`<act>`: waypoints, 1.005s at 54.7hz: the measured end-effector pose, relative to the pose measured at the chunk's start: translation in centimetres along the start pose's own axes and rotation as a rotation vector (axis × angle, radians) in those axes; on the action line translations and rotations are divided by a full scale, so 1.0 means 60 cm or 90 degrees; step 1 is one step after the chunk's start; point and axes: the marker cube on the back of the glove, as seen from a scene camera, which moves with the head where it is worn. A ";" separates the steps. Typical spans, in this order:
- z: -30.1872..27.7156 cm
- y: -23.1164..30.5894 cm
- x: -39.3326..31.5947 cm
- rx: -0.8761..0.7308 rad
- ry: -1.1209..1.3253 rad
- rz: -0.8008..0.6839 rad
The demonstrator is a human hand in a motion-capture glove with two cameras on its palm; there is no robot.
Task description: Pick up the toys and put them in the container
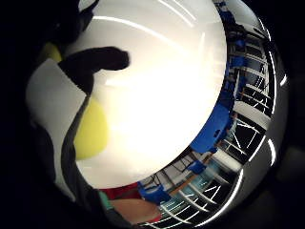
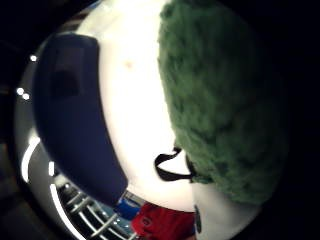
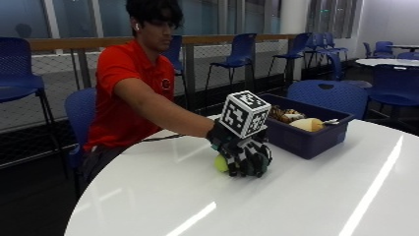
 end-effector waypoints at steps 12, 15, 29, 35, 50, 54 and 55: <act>0.000 0.012 -0.004 0.056 -0.016 0.002; -0.005 0.019 -0.006 0.059 -0.025 -0.002; -0.110 0.076 -0.043 0.117 -0.030 -0.042; -0.167 0.102 -0.073 0.114 -0.042 -0.069; -0.293 0.181 -0.221 0.168 -0.037 -0.157; -0.310 0.199 -0.256 0.178 -0.026 -0.178; -0.313 0.202 -0.263 0.179 -0.025 -0.184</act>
